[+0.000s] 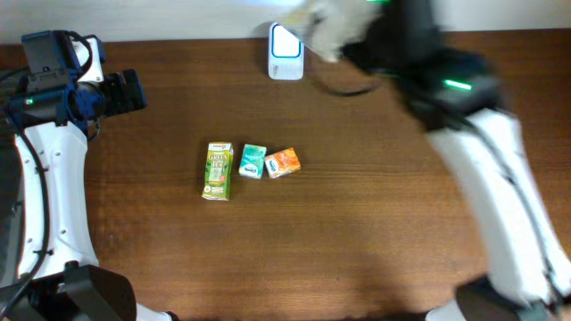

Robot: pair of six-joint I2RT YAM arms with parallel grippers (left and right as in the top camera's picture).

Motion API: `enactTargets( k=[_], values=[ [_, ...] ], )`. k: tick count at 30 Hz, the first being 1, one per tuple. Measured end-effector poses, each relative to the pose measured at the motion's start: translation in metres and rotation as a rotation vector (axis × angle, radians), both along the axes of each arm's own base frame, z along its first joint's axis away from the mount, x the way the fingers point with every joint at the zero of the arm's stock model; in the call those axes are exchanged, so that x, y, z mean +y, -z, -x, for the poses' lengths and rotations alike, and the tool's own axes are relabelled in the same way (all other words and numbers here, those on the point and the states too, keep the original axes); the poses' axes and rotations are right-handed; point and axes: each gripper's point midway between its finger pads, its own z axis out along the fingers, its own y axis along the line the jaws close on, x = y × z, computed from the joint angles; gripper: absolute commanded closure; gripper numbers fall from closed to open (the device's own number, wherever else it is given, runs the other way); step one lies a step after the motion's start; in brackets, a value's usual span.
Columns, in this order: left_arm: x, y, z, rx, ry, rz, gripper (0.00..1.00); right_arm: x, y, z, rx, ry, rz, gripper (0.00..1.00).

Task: Scan the item barcode
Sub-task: 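Carry the snack bag to the table's right side and release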

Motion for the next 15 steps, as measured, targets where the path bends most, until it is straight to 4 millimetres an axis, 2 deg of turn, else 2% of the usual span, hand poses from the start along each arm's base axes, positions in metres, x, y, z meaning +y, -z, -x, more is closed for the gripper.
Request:
enactTargets(
  k=[1, 2, 3, 4, 6, 8, 11, 12, 15],
  values=[
    [0.000, 0.000, 0.000, -0.001, 0.000, 0.000, 0.01, -0.024, -0.001, 0.023, 0.086, 0.041, -0.127, 0.96],
    [0.000, 0.000, 0.000, 0.000, 0.000, 0.000, 0.01, -0.057, 0.000, 0.040, 0.163, 0.119, -0.251, 0.96],
    [0.000, 0.000, 0.000, -0.001, 0.000, 0.000, 0.01, -0.078, 0.013, 0.052, 0.262, 0.172, -0.341, 0.96],
    [0.000, 0.000, 0.000, 0.000, 0.000, 0.000, 0.01, -0.090, 0.030, 0.059, 0.365, 0.204, -0.407, 0.96],
    [0.000, 0.000, 0.000, -0.001, 0.000, 0.000, 0.01, -0.120, 0.068, 0.061, 0.544, 0.291, -0.528, 0.96],
    [0.000, 0.000, 0.000, 0.000, 0.000, 0.000, 0.01, -0.159, 0.114, 0.050, 0.678, 0.384, -0.649, 0.96],
    [0.000, 0.000, 0.000, 0.000, 0.000, 0.000, 0.01, -0.203, 0.174, 0.037, 0.785, 0.467, -0.798, 0.96],
    [0.000, 0.000, 0.000, 0.000, 0.000, 0.000, 0.01, -0.216, 0.188, 0.033, 0.786, 0.484, -0.834, 0.96],
    [0.000, 0.000, 0.000, 0.000, 0.000, 0.000, 0.01, -0.252, 0.244, 0.030, 0.814, 0.559, -0.936, 0.96]
  ],
)
